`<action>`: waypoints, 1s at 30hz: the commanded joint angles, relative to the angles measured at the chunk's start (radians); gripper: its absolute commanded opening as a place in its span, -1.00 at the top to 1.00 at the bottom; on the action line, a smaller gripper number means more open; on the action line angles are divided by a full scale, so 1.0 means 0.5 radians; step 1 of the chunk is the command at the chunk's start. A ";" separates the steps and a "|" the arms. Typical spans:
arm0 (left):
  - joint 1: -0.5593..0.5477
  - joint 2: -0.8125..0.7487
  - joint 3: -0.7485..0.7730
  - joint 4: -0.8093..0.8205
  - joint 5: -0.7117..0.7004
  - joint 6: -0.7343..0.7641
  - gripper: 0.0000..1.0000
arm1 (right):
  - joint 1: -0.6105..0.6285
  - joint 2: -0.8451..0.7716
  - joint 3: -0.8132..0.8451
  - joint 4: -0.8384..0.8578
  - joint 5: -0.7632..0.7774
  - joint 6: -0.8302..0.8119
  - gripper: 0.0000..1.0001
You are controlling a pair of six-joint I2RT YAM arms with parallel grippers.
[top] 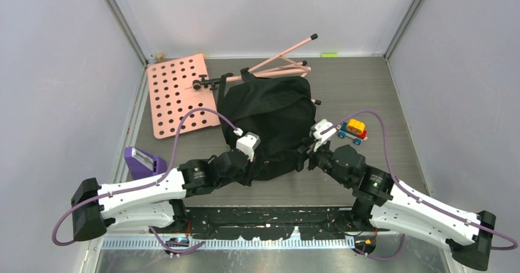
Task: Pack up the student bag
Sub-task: Zip the student bag at the center of the board.
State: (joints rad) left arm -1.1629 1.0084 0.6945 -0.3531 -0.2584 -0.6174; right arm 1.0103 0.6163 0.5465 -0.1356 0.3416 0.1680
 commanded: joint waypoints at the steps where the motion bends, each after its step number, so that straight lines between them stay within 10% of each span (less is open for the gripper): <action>1: 0.008 -0.040 -0.035 0.009 0.022 -0.023 1.00 | 0.001 0.194 0.058 0.082 -0.522 -0.314 -0.50; 10: 0.007 -0.078 -0.054 -0.032 -0.014 -0.038 1.00 | 0.113 0.401 0.033 0.251 -0.691 -0.575 -0.50; 30: 0.009 -0.051 -0.048 -0.016 0.005 -0.048 1.00 | 0.483 0.826 0.007 0.781 0.434 -1.377 -0.20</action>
State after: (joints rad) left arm -1.1625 0.9863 0.6796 -0.3466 -0.2577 -0.6289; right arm 1.2484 0.9848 0.5270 0.1352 0.4221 -0.3950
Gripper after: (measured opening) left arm 0.012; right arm 0.637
